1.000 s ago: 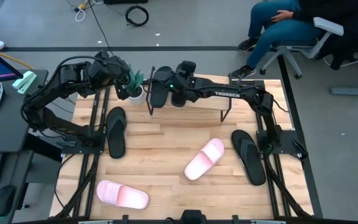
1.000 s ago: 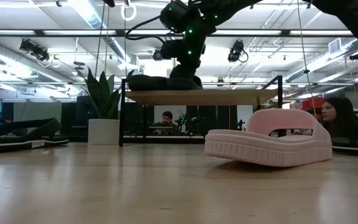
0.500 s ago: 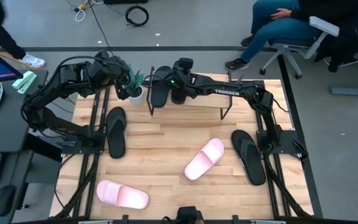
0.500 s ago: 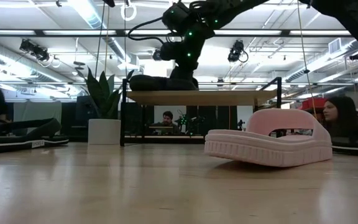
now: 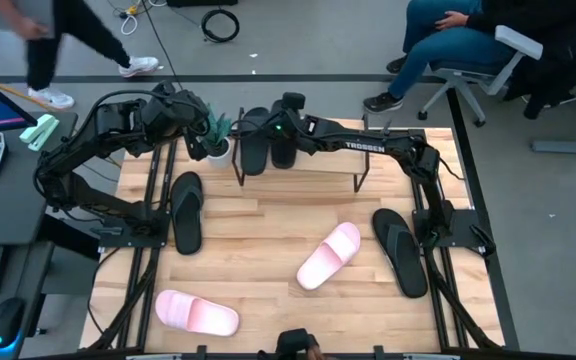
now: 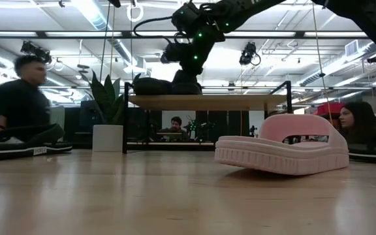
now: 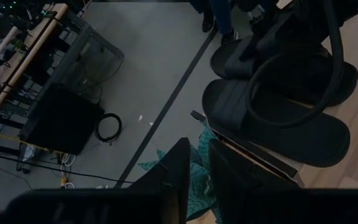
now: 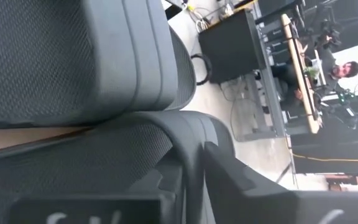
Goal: Pick and place slides into the shelf
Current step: Put the black slide on the shelf, then put the right pink slide on the shelf
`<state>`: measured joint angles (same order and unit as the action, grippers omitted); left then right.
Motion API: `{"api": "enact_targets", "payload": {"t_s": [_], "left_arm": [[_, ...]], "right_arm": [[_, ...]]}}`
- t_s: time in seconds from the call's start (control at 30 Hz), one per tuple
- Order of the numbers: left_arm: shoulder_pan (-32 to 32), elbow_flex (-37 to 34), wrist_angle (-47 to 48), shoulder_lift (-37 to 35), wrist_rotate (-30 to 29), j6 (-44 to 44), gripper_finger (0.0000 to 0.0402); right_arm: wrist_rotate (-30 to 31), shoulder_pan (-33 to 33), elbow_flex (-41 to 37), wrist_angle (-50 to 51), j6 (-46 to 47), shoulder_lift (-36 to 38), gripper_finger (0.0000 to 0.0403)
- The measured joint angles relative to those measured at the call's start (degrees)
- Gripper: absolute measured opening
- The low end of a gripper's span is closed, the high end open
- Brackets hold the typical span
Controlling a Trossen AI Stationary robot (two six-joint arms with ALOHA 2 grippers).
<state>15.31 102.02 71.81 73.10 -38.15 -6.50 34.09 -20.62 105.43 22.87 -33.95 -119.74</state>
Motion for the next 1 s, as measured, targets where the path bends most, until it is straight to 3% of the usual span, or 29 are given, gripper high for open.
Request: {"api": "enact_targets", "payload": {"t_s": [0.3, 1.0], "left_arm": [[-0.02, 0.00, 1.53, 0.00, 0.02, 1.81, 0.0059], [-0.02, 0.00, 4.12, 0.02, 0.02, 4.80, 0.0054]], "right_arm": [[-0.13, 0.36, 0.50, -0.13, 2.08, 0.00, 0.0095], [-0.40, 2.83, 0.76, 8.18, 9.96, 5.37, 0.0096]]}}
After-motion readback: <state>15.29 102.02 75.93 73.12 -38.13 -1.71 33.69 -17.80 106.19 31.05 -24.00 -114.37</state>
